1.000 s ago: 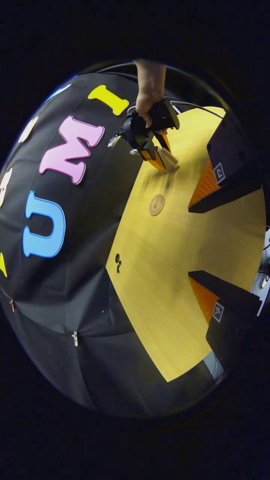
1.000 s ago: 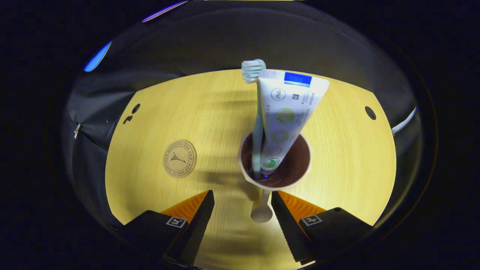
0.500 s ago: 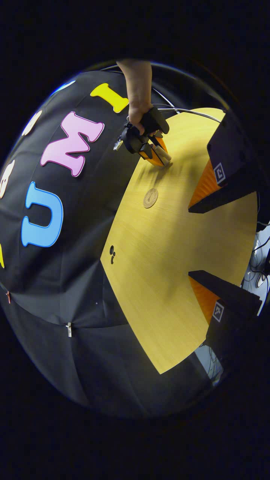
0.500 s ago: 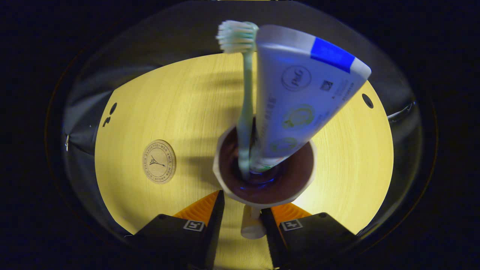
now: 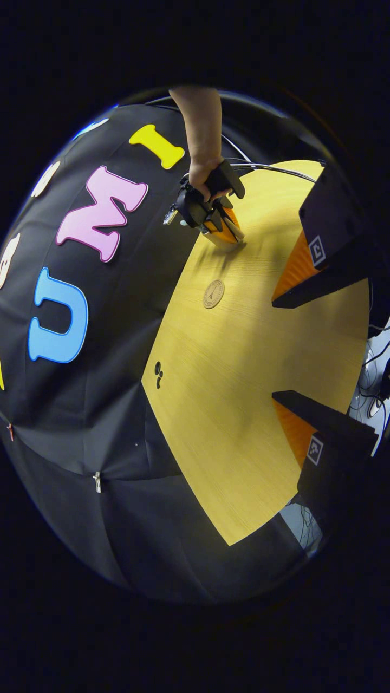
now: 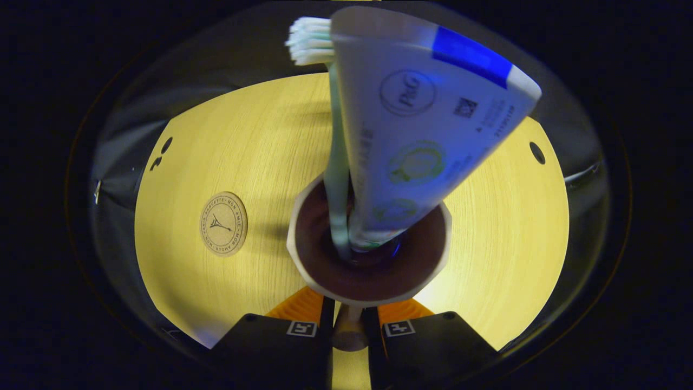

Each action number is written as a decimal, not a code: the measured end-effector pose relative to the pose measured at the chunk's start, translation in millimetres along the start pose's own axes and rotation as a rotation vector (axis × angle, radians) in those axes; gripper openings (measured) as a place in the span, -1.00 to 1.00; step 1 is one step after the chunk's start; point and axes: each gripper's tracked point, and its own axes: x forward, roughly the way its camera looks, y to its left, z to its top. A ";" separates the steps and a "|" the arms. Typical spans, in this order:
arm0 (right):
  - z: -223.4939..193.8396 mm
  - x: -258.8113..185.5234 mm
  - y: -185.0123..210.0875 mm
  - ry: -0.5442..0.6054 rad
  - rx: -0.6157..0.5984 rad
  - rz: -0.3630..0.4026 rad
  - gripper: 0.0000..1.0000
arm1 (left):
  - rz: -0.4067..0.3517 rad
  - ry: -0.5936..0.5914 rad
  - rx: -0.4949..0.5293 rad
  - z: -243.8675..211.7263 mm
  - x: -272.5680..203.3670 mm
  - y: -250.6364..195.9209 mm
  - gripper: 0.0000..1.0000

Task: Put the toothbrush and toothpaste on the desktop into the cup, then pick up the cup and place it on the coaster on the desktop.

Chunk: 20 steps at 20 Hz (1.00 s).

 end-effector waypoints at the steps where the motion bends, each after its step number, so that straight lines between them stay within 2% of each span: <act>1: -1.1 0.4 0.4 -0.004 -0.022 0.001 -0.41 | 0.002 0.003 0.005 -1.0 0.2 -0.3 0.94; 2: -3.2 -0.5 2.4 -0.013 -0.040 0.003 -0.33 | 0.003 0.007 0.009 -2.6 0.3 0.7 0.93; 3: -2.8 -0.9 4.1 -0.025 -0.053 0.005 -0.43 | 0.003 0.011 0.012 -3.2 0.9 -0.2 0.94; 8: 12.1 -17.4 21.1 -0.109 -0.117 0.026 -0.44 | 0.000 0.018 0.040 -6.8 2.0 -0.8 0.94; 11: 13.2 -23.0 32.8 -0.122 -0.161 0.030 -0.44 | -0.001 0.023 0.046 -8.6 2.5 -0.6 0.94; 20: 29.5 -30.6 113.5 -0.159 -0.298 0.077 -0.43 | 0.018 0.044 0.035 -21.8 -3.4 14.7 0.94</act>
